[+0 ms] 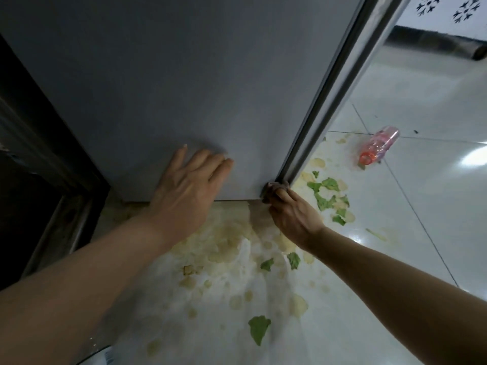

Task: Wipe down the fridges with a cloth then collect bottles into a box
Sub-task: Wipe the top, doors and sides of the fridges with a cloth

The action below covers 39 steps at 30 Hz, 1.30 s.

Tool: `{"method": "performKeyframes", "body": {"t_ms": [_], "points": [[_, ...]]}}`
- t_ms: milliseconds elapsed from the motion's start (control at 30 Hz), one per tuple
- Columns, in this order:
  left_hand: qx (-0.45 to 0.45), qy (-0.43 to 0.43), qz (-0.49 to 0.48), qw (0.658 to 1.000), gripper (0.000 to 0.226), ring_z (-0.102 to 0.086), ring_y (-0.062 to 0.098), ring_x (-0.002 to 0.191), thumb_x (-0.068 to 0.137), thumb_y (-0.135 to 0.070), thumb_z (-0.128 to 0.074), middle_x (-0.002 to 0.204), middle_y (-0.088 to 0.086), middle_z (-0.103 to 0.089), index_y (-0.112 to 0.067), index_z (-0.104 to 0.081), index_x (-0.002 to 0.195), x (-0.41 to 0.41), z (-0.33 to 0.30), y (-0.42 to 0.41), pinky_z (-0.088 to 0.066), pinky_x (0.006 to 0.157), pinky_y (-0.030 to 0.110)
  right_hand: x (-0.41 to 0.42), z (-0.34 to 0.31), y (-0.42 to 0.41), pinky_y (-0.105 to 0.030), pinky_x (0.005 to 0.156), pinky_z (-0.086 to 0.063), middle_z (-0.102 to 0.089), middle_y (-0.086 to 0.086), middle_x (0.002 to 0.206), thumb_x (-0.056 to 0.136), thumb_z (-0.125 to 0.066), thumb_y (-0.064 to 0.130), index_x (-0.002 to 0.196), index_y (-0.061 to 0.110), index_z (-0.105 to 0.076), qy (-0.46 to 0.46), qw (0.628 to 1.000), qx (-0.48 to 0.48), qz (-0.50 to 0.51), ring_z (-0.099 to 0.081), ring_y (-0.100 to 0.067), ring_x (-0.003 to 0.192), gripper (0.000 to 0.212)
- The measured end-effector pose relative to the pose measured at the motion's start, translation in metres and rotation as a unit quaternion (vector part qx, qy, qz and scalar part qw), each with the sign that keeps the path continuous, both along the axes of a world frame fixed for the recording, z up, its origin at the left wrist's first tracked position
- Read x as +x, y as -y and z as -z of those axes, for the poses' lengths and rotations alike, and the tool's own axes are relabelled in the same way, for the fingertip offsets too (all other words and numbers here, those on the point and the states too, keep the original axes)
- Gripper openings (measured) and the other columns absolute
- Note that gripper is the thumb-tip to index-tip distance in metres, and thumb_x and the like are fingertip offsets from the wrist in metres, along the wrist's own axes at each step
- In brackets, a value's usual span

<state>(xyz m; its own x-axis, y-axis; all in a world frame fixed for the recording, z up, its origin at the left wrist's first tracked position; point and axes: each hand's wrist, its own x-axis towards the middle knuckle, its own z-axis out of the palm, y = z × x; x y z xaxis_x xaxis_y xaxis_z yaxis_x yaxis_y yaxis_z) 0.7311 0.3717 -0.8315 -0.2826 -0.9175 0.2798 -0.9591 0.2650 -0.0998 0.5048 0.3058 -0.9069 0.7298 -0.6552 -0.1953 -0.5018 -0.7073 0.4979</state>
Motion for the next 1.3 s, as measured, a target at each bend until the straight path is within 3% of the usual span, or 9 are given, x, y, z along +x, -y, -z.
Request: {"method": "performKeyframes", "body": {"t_ms": [167, 300, 333, 467, 633, 733, 967, 1167, 1300], "points": [[-0.017, 0.02, 0.044, 0.999, 0.054, -0.054, 0.029, 0.114, 0.075, -0.01, -0.026, 0.123, 0.011, -0.058, -0.006, -0.058, 0.118, -0.019, -0.016, 0.003, -0.029, 0.102, 0.057, -0.013, -0.017, -0.026, -0.033, 0.1, -0.036, -0.064, -0.007, 0.114, 0.089, -0.052, 0.013, 0.106, 0.009, -0.062, 0.323, 0.929, 0.102, 0.147, -0.048, -0.027, 0.114, 0.02], [-0.01, 0.087, 0.068, 0.994, 0.058, -0.049, 0.031, 0.124, 0.078, -0.01, -0.021, 0.132, 0.013, -0.054, -0.005, -0.058, 0.122, -0.03, -0.022, 0.01, -0.027, 0.104, 0.06, -0.026, -0.032, -0.034, -0.021, 0.045, -0.052, -0.067, 0.007, 0.058, 0.083, -0.042, -0.013, 0.085, 0.004, -0.058, 0.649, 0.628, 0.234, 0.36, -0.062, -0.009, 0.051, 0.023], [-0.012, 0.102, 0.075, 0.992, 0.058, -0.048, 0.032, 0.126, 0.078, -0.01, -0.02, 0.134, 0.013, -0.053, -0.005, -0.058, 0.122, -0.034, -0.021, 0.013, -0.026, 0.104, 0.06, -0.028, -0.031, -0.028, -0.018, 0.04, -0.048, -0.066, 0.007, 0.058, 0.082, -0.039, -0.012, 0.089, 0.007, -0.058, 0.663, 0.6, 0.202, 0.4, -0.061, -0.008, 0.048, 0.027], [-0.023, 0.15, 0.081, 0.985, 0.063, -0.04, 0.029, 0.133, 0.079, -0.008, -0.016, 0.144, 0.009, -0.044, -0.01, -0.055, 0.128, -0.046, -0.02, 0.023, -0.024, 0.106, 0.059, -0.018, -0.011, -0.007, -0.032, 0.06, -0.052, -0.062, -0.003, 0.085, 0.077, -0.052, -0.004, 0.099, 0.01, -0.056, 0.651, 0.619, 0.144, 0.414, -0.06, -0.022, 0.074, 0.027], [-0.037, 0.186, 0.076, 0.979, 0.062, -0.028, 0.026, 0.14, 0.083, -0.01, -0.016, 0.153, 0.005, -0.03, -0.013, -0.047, 0.136, -0.042, -0.02, 0.036, -0.014, 0.108, 0.059, 0.01, 0.024, 0.012, -0.014, 0.068, -0.043, -0.057, 0.003, 0.088, 0.07, -0.062, -0.001, 0.101, 0.008, -0.053, 0.615, 0.651, 0.145, 0.42, -0.053, -0.02, 0.086, 0.033], [-0.038, 0.228, 0.071, 0.97, 0.06, -0.013, 0.023, 0.144, 0.086, -0.012, -0.019, 0.159, 0.002, -0.01, -0.016, -0.029, 0.145, -0.036, -0.017, 0.038, -0.004, 0.106, 0.058, 0.015, 0.037, 0.021, -0.043, 0.085, -0.048, -0.055, -0.014, 0.108, 0.071, -0.067, 0.007, 0.11, 0.002, -0.047, 0.573, 0.67, 0.137, 0.452, -0.051, -0.032, 0.1, 0.044], [0.001, 0.25, 0.07, 0.966, 0.061, 0.01, 0.023, 0.144, 0.088, -0.016, -0.01, 0.156, 0.003, 0.02, -0.017, -0.003, 0.149, -0.034, -0.023, 0.037, -0.002, 0.108, 0.062, 0.025, 0.035, 0.023, -0.044, 0.085, -0.043, -0.047, -0.017, 0.11, 0.072, -0.069, 0.01, 0.106, 0.0, -0.045, 0.573, 0.678, 0.093, 0.451, -0.043, -0.032, 0.103, 0.044], [0.053, 0.192, 0.091, 0.976, 0.07, 0.003, 0.02, 0.145, 0.078, -0.013, -0.005, 0.159, 0.004, 0.005, -0.017, -0.013, 0.148, -0.037, -0.052, 0.032, 0.003, 0.112, 0.055, 0.018, -0.006, 0.024, -0.038, 0.08, -0.041, -0.049, -0.015, 0.101, 0.072, -0.06, 0.002, 0.096, 0.002, -0.047, 0.628, 0.671, 0.064, 0.389, -0.042, -0.03, 0.097, 0.027], [0.022, 0.155, 0.084, 0.984, 0.064, 0.005, 0.021, 0.144, 0.085, -0.004, -0.031, 0.157, 0.005, 0.006, -0.017, -0.016, 0.146, -0.034, -0.081, 0.026, 0.005, 0.112, 0.054, 0.019, -0.049, 0.023, -0.045, 0.08, -0.044, -0.053, -0.016, 0.101, 0.072, -0.06, 0.002, 0.097, 0.0, -0.049, 0.664, 0.656, 0.035, 0.357, -0.047, -0.032, 0.097, 0.028]]}}
